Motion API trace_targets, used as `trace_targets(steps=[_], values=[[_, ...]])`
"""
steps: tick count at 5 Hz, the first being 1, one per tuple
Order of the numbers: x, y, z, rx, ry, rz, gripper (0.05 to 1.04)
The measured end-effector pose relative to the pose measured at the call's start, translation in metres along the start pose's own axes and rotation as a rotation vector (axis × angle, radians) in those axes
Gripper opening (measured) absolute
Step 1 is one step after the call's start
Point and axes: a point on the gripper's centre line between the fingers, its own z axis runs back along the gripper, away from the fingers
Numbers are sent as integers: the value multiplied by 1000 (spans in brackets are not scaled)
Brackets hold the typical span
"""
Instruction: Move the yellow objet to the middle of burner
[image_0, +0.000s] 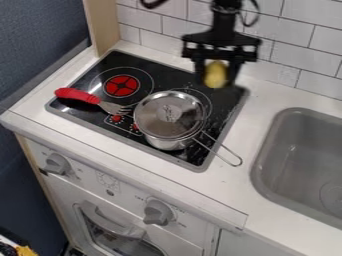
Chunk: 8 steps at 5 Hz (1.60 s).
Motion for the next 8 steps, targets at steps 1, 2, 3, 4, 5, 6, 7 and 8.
trace_targets(steps=[1,2,3,4,5,6,7,8], values=[[10,29,-8,-6,-12,99,634],[23,58,-14,-15,-12,225,634],[31,73,-27,-5,10,289,634],[33,89,-31,34,19,345,634],[32,98,-37,51,31,381,634],[30,100,-39,65,43,404,634],[25,99,-52,83,97,401,634],[24,98,-51,73,107,396,634]])
